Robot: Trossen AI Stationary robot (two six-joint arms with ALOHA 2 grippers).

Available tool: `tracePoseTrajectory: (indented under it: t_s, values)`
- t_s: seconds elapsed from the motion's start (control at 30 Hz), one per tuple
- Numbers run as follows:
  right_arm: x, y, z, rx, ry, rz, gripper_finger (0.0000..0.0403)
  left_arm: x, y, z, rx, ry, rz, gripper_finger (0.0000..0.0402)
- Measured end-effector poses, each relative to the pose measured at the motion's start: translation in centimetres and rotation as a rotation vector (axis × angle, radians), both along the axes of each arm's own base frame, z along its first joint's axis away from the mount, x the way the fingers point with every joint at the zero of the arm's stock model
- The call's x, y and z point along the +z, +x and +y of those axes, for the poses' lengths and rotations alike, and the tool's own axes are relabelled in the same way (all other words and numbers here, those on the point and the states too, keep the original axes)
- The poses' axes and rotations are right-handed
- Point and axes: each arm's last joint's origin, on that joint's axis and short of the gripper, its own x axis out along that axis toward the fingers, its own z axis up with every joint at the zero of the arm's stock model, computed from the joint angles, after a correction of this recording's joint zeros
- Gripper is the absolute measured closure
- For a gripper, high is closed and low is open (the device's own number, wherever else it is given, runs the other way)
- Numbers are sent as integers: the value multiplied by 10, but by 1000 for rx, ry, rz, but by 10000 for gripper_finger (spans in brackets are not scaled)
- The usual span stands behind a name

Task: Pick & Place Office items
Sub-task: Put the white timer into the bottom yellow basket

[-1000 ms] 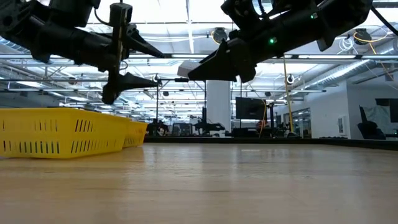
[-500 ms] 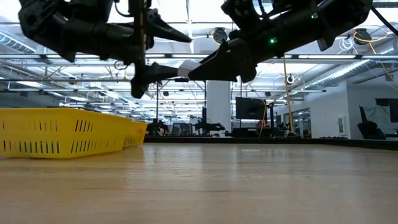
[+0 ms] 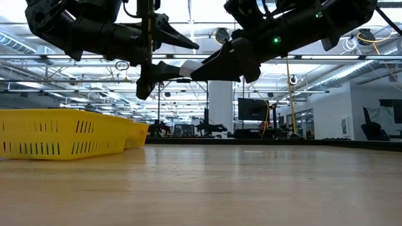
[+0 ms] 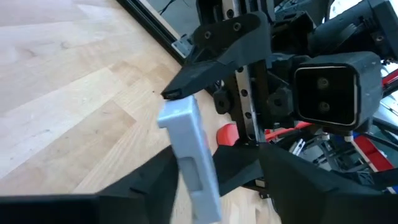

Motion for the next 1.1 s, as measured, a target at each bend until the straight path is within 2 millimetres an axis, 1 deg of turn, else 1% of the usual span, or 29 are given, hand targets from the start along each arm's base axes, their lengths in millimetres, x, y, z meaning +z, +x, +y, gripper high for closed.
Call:
tracePoseTrajectory:
  t_s: [0.17,0.27,0.37,0.47,0.67,0.73,0.8,0.93,1.03,1.1]
  values:
    - [0,0,0,-3,0,-3,115,-1,0,4,15,0,7,262]
    - [1,0,0,-11,11,-9,115,-1,0,8,27,34,6,312]
    - [0,0,-1,-31,11,-7,113,0,1,12,38,53,-1,347]
    - [0,0,-1,-33,22,-10,107,0,1,16,40,77,-1,348]
    - [1,-1,4,-56,115,-47,89,1,0,23,6,153,0,351]
    - [1,-2,4,-94,112,-53,86,6,0,25,2,160,-27,351]
    - [-2,-2,4,-98,98,-34,86,15,-2,26,15,181,-72,351]
    - [-1,-2,4,-103,107,-38,95,27,-7,27,16,240,-105,351]
    - [-5,-4,3,-121,116,-8,105,41,-14,27,17,295,-151,351]
    - [-2,-6,3,-127,128,3,112,48,-19,27,22,316,-145,351]
